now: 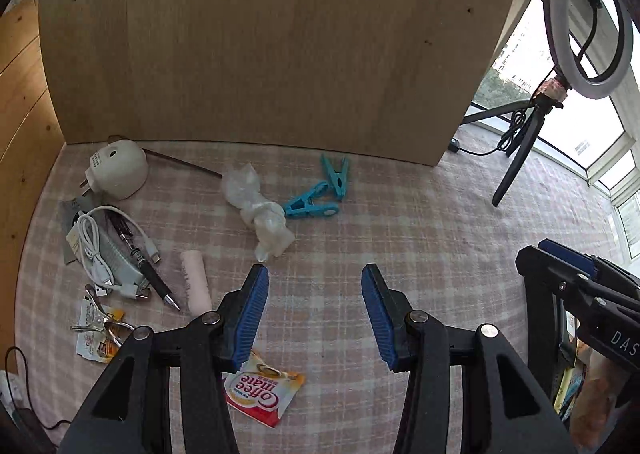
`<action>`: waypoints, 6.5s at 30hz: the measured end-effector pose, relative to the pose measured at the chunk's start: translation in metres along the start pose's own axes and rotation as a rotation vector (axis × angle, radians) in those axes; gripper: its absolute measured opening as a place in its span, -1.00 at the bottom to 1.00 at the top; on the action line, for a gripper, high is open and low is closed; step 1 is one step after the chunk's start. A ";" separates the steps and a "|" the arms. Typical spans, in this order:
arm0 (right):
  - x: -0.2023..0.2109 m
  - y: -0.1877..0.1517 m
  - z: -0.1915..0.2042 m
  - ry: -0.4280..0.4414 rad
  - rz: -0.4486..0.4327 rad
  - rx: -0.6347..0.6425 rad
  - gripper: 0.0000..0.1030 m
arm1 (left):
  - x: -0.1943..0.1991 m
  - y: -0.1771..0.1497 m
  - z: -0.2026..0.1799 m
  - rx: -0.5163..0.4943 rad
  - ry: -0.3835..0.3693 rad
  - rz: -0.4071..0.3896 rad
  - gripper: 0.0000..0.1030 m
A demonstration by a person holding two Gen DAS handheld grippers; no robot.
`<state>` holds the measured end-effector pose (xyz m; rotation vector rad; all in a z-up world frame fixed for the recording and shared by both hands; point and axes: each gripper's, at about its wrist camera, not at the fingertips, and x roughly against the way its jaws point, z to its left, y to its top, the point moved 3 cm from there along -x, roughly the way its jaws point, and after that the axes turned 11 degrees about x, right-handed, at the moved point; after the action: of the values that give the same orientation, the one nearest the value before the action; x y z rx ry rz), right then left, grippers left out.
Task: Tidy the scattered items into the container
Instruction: 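Move both open tools back over the remaining items, then grasp the white plastic bag with left tool while right tool grasps a blue clothespin, then carry the plastic bag and blue clothespin into the black tray and release both, then move both open tools back over the remaining items, then grasp the pink lotion bottle with left tool while right tool grasps the other blue clothespin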
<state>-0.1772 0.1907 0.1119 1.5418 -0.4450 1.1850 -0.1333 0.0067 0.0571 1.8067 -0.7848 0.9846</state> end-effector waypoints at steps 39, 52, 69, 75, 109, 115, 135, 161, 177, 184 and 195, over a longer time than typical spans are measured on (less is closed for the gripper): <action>-0.176 0.070 0.026 0.016 0.202 -0.069 -0.50 | -0.088 0.022 0.043 0.124 0.044 0.063 -0.50; -0.058 -0.001 -0.022 0.022 0.094 -0.159 -0.50 | -0.008 -0.001 0.017 0.033 -0.076 -0.003 -0.50; 0.121 -0.154 -0.158 -0.201 -0.042 -0.442 -0.51 | 0.068 -0.122 -0.154 -0.358 -0.342 0.123 -0.50; 0.190 -0.235 -0.214 -0.339 -0.073 -0.602 -0.50 | 0.091 -0.192 -0.225 -0.555 -0.435 0.197 -0.50; 0.218 -0.293 -0.253 -0.387 -0.082 -0.709 -0.01 | 0.094 -0.243 -0.261 -0.720 -0.333 0.131 0.00; 0.189 -0.244 -0.225 -0.321 -0.067 -0.589 -0.01 | 0.082 -0.197 -0.208 -0.590 -0.255 0.096 0.00; 0.026 -0.054 -0.034 -0.030 0.033 -0.007 0.02 | 0.029 -0.045 0.014 -0.071 0.066 -0.008 0.00; -0.174 0.039 0.084 0.018 0.164 0.262 0.25 | -0.058 0.004 0.080 0.031 0.103 0.062 -0.09; -0.171 0.030 0.096 0.023 0.176 0.333 -0.06 | -0.068 -0.003 0.085 0.024 0.129 0.055 -0.63; -0.142 0.022 0.078 0.030 0.144 0.264 -0.06 | -0.051 -0.002 0.089 0.069 0.072 0.041 -0.63; -0.056 0.012 0.023 0.000 0.087 0.145 -0.06 | 0.006 -0.007 0.048 -0.006 -0.007 0.002 -0.63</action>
<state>-0.2005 0.1492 0.0723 1.6603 -0.4376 1.3079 -0.1100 -0.0355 0.0465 1.8052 -0.7937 0.9769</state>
